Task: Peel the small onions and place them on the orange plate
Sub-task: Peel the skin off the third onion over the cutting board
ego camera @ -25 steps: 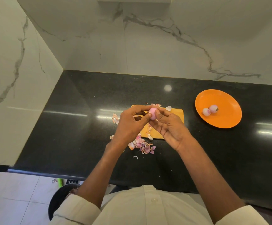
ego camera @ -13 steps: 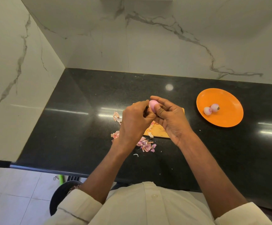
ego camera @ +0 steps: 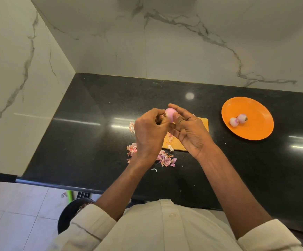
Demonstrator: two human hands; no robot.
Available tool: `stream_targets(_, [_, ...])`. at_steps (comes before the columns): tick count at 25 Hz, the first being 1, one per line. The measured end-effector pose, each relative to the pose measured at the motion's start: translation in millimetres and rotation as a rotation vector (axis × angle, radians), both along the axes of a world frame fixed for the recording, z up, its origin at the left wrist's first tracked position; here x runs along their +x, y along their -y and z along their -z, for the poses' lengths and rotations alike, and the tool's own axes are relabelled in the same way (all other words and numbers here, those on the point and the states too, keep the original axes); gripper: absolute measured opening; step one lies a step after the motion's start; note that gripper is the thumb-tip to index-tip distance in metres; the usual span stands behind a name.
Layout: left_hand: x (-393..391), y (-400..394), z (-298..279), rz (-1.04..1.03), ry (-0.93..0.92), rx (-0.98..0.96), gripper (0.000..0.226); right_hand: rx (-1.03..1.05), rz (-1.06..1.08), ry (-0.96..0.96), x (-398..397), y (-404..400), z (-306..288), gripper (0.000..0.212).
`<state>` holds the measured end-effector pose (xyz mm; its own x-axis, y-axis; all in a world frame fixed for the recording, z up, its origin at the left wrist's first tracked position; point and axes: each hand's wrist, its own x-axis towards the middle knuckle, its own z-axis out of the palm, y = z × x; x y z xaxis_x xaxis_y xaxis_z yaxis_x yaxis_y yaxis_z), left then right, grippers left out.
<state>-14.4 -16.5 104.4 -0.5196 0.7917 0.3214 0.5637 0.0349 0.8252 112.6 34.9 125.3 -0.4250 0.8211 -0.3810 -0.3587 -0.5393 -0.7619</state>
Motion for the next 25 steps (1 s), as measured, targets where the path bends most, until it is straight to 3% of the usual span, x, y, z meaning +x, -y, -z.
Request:
stream_targets(2, [-11.1, 1.4, 4.9, -0.017, 0.077, -0.025, 0.008, -0.066, 0.014, -0.014, -1.5, 2.0, 2.2, 0.032])
stream_targets(5, [-21.1, 5.8, 9.2, 0.123, 0.295, -0.036, 0.013, -0.087, 0.026, 0.020, -5.4, 1.9, 2.0, 0.031])
stream_targets(10, [-35.2, 10.7, 8.7, 0.258, 0.391, -0.022, 0.023, -0.068, 0.023, 0.116, -14.9, 4.6, 0.8, 0.019])
stream_targets(13, [-44.2, 12.3, 8.9, 0.314, 0.319, -0.043, 0.023, -0.040, 0.023, 0.161, -19.2, 4.7, 0.2, 0.023])
stream_targets(16, [-52.0, 15.4, 9.0, 0.334, 0.107, -0.022, 0.022, -0.040, 0.052, 0.217, -27.6, 8.5, 0.0, 0.029])
stream_targets(21, [-62.8, 16.8, 7.7, 0.283, -0.133, -0.054, 0.012, 0.135, 0.058, 0.405, -50.1, 15.8, -0.1, 0.025])
stream_targets(25, [-69.2, 22.7, 4.2, 0.234, -0.056, -0.081, 0.009, 0.171, 0.089, 0.441, -65.3, 25.3, 2.7, 0.019])
